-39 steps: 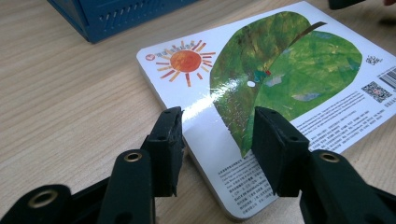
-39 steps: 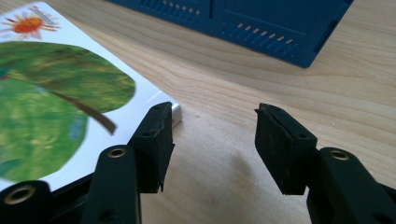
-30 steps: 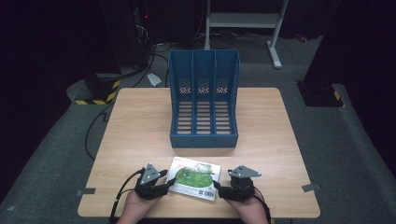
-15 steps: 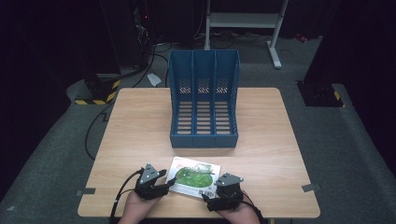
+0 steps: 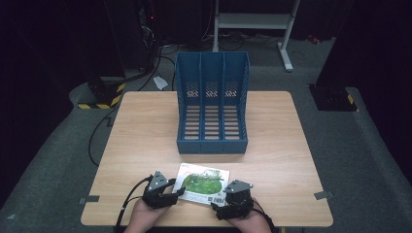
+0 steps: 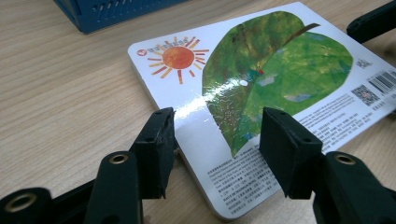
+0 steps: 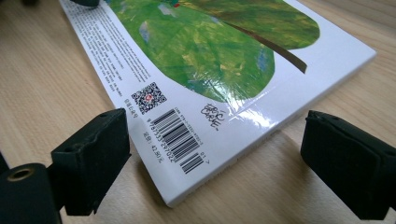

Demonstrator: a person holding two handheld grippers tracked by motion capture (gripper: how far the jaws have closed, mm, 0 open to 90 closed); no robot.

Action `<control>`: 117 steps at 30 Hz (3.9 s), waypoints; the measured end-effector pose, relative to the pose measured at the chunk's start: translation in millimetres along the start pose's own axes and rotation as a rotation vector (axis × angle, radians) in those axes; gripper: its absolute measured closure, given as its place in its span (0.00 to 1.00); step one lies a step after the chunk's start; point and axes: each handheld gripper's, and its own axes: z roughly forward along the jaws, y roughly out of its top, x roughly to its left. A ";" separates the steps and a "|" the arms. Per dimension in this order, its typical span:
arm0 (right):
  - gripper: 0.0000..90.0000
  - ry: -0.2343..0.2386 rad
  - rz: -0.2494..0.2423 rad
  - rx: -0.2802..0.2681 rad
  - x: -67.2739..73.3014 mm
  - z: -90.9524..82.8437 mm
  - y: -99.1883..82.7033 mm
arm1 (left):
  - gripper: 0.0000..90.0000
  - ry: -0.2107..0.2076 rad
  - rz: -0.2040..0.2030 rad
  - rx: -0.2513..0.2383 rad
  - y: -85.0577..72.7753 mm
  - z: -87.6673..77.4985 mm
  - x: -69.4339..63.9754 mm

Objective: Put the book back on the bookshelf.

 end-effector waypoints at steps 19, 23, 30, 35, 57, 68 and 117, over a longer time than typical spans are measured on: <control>0.14 -0.040 0.091 -0.011 -35.1 -9.0 -5.5 | 0.49 -0.017 -0.030 -0.009 7.0 11.4 -11.6; 0.15 -0.035 0.096 -0.015 -32.5 -6.7 -4.9 | 0.45 0.005 -0.081 -0.022 9.5 15.1 -10.5; 0.15 -0.039 0.080 -0.024 -22.1 0.0 -0.7 | 0.41 0.028 -0.122 -0.015 13.9 20.2 -9.6; 0.15 -0.041 0.078 -0.031 -18.8 2.9 1.2 | 0.40 0.036 -0.136 -0.001 13.2 22.3 -9.8; 0.15 -0.061 0.022 -0.020 -7.4 8.3 4.2 | 0.41 0.063 -0.230 -0.009 12.2 22.0 -0.2; 0.15 -0.065 0.022 -0.020 -7.1 9.0 4.9 | 0.43 0.029 -0.351 -0.069 9.8 17.2 2.6; 0.16 -0.076 0.045 -0.034 -6.6 8.4 3.4 | 0.49 -0.011 -0.278 -0.191 15.7 -1.3 1.0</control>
